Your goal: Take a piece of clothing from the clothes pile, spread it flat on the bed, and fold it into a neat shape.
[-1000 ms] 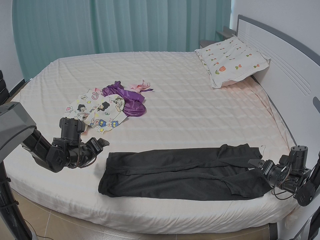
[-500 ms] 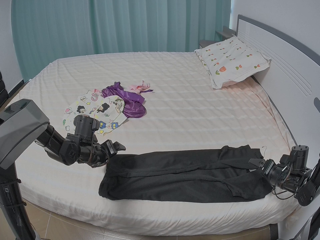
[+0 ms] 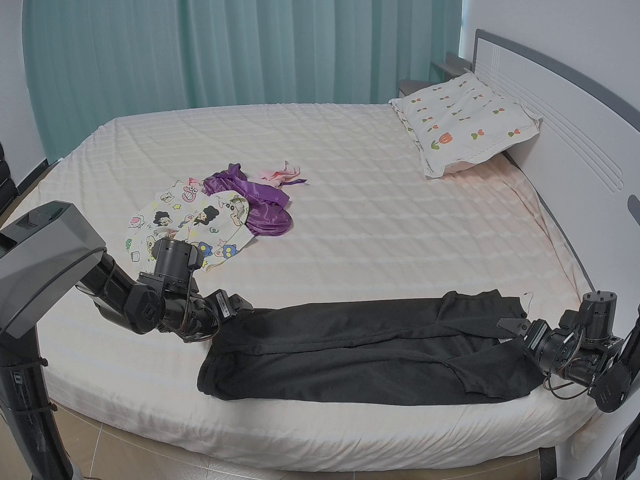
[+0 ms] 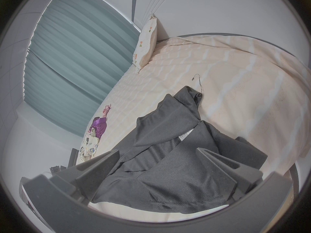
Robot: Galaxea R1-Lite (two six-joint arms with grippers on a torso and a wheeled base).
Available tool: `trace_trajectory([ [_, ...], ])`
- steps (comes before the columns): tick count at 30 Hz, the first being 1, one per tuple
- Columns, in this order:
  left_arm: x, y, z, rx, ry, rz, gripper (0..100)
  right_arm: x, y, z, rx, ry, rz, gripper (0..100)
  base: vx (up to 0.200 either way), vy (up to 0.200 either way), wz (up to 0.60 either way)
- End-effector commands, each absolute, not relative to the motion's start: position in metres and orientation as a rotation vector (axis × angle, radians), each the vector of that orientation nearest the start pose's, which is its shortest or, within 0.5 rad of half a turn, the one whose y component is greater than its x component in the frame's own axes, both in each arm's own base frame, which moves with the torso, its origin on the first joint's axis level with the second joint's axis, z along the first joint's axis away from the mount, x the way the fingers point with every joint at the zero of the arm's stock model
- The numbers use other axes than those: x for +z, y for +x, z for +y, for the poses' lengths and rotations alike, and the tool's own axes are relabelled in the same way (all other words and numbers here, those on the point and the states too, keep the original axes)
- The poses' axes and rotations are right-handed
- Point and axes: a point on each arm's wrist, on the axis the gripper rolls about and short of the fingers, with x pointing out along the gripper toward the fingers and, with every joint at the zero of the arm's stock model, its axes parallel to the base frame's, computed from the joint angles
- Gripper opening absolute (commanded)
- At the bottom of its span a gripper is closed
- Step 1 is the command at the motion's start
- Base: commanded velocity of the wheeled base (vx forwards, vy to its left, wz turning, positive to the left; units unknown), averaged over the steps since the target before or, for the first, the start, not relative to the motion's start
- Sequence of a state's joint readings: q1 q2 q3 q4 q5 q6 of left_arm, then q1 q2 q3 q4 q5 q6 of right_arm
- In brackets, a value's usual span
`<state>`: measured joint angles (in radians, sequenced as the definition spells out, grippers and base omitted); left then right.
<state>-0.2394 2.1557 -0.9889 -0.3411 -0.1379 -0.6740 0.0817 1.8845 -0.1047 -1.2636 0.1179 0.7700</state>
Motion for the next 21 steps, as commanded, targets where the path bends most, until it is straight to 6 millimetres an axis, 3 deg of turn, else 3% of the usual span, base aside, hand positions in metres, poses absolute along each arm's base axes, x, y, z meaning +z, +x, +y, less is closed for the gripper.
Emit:
trace_trajectory([
  [1,0.038,0.366,-0.092,-0.058,-0.586,0.918,100,0.047,0.218,0.021,-0.014,0.759,0.570,100,0.000,0.000,0.00],
  [3,0.038,0.368,-0.092,-0.058,-0.591,0.915,100,0.047,0.218,0.021,-0.014,0.759,0.570,100,0.000,0.000,0.00],
  [4,0.038,0.368,-0.092,-0.059,-0.596,0.917,0,0.047,0.218,0.021,-0.014,0.759,0.570,100,0.000,0.000,0.00],
  [9,0.030,0.371,-0.091,-0.036,-0.630,0.929,0,0.046,0.218,0.021,-0.016,0.759,0.576,100,0.000,0.000,0.00],
  [21,0.034,0.377,-0.077,0.039,-0.737,0.854,0,0.046,0.218,0.021,-0.018,0.760,0.579,100,0.000,0.000,0.00],
])
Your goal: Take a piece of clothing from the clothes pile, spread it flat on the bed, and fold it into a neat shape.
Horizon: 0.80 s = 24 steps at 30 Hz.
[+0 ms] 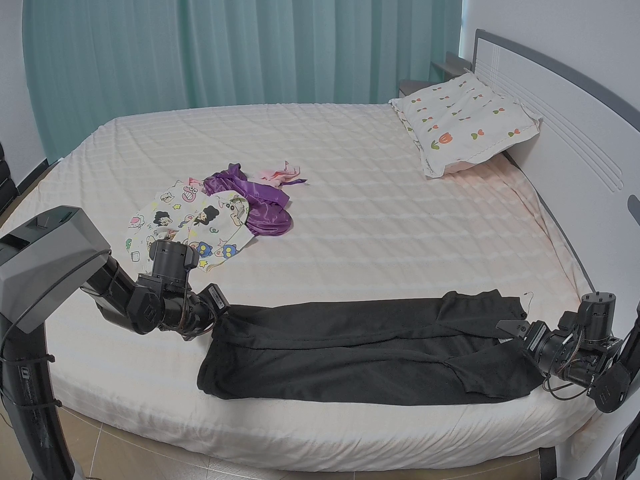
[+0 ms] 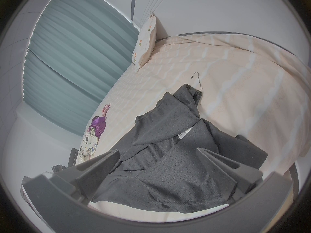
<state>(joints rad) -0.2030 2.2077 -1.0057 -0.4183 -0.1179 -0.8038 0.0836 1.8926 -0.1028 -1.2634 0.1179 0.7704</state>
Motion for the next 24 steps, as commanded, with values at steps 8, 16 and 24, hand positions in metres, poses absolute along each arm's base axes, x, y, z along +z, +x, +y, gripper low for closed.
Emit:
trace_trajectory([
  [8,0.033,0.375,-0.078,0.022,-0.821,0.767,0,0.049,0.221,0.014,-0.010,0.780,0.560,100,0.000,0.000,0.00],
  [16,0.031,0.368,-0.078,-0.007,-0.887,0.711,0,0.046,0.241,0.005,-0.037,0.816,0.533,100,0.000,0.000,0.00],
  [24,0.032,0.373,-0.077,0.014,-0.952,0.694,0,0.031,0.259,0.014,-0.043,0.801,0.576,100,0.000,0.000,0.00],
])
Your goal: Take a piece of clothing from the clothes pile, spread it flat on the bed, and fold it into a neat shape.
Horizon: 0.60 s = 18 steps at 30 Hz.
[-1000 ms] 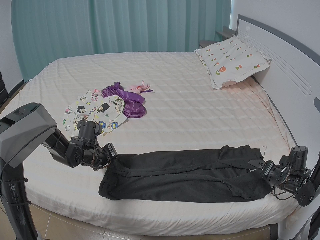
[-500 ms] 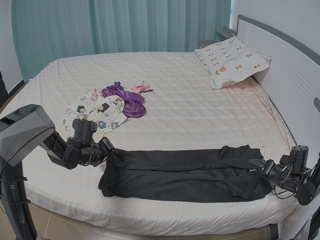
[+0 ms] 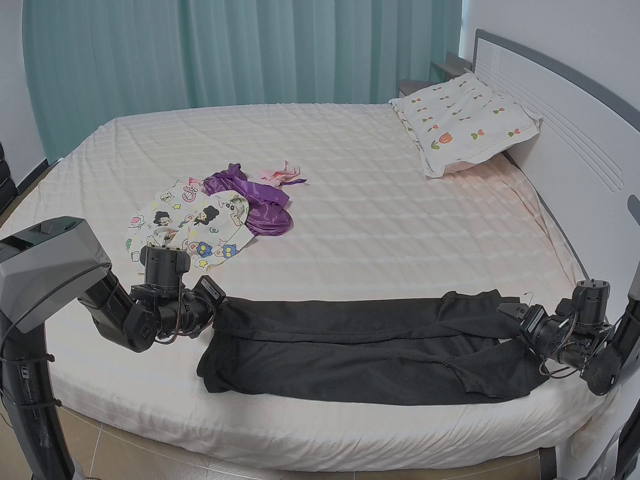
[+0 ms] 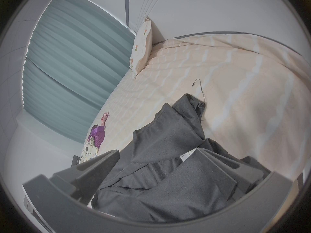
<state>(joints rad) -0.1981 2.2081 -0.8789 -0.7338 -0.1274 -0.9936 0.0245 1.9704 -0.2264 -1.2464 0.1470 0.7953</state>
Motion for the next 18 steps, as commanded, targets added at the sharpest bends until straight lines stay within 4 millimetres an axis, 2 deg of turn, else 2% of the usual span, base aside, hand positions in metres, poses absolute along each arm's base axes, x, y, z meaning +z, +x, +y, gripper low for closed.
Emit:
trace_trajectory([
  [1,0.033,0.372,-0.077,0.011,-0.961,0.685,0,0.027,0.260,0.016,-0.041,0.804,0.589,100,0.000,0.000,0.00],
  [6,0.033,0.371,-0.077,-0.010,-0.966,0.643,0,0.014,0.270,0.016,-0.085,0.847,0.605,100,0.000,0.000,0.00],
  [18,0.031,0.370,-0.077,-0.011,-0.968,0.650,0,0.009,0.293,0.014,-0.135,0.853,0.543,100,0.000,0.000,0.00],
])
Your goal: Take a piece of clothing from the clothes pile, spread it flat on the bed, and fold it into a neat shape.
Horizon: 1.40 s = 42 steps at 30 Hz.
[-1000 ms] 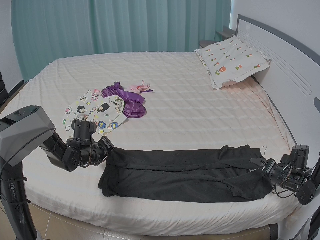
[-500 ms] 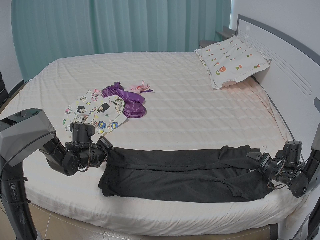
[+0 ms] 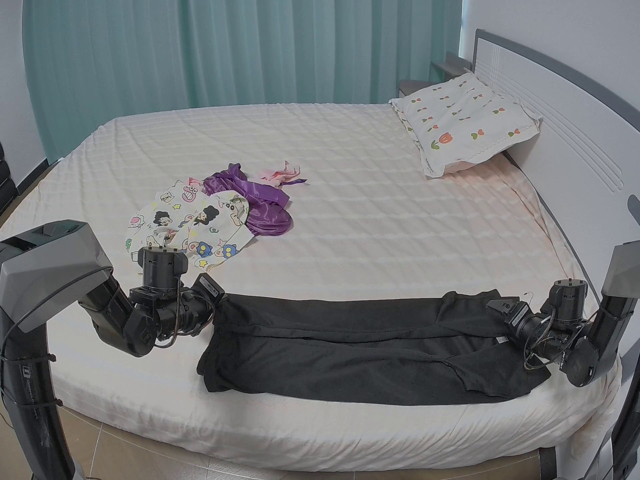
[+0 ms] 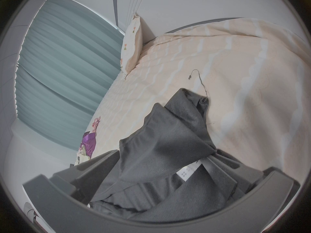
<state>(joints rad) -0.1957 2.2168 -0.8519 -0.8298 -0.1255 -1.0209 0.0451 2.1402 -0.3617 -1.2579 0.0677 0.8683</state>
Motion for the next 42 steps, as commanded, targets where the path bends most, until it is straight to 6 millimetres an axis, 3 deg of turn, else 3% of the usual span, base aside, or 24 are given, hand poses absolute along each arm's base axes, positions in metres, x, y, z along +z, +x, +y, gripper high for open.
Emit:
trace_trajectory([
  [1,0.031,0.370,-0.077,-0.011,-0.968,0.650,0,0.008,0.294,0.014,-0.142,0.853,0.538,100,0.000,0.000,0.00],
  [2,0.031,0.370,-0.077,-0.011,-0.968,0.650,0,0.008,0.294,0.014,-0.150,0.850,0.534,100,0.000,0.000,0.00],
  [3,0.031,0.370,-0.077,-0.010,-0.968,0.651,0,0.009,0.293,0.013,-0.158,0.848,0.529,0,0.000,0.000,0.00],
  [17,0.022,0.378,-0.072,0.008,-0.970,0.652,0,0.013,0.273,0.007,-0.203,0.837,0.479,0,0.000,0.000,0.00],
  [34,0.018,0.381,-0.070,-0.025,-0.985,0.680,0,0.009,0.268,0.005,-0.207,0.838,0.509,0,0.000,0.000,0.00],
  [35,0.018,0.381,-0.070,-0.028,-0.985,0.681,100,0.009,0.268,0.005,-0.205,0.837,0.509,0,0.000,0.000,0.00],
  [36,0.018,0.382,-0.069,-0.027,-0.986,0.681,100,0.009,0.268,0.005,-0.205,0.837,0.509,100,0.000,0.000,0.00],
  [42,0.022,0.379,-0.067,-0.026,-0.989,0.673,100,0.010,0.265,0.006,-0.204,0.844,0.509,100,0.000,0.000,0.00],
])
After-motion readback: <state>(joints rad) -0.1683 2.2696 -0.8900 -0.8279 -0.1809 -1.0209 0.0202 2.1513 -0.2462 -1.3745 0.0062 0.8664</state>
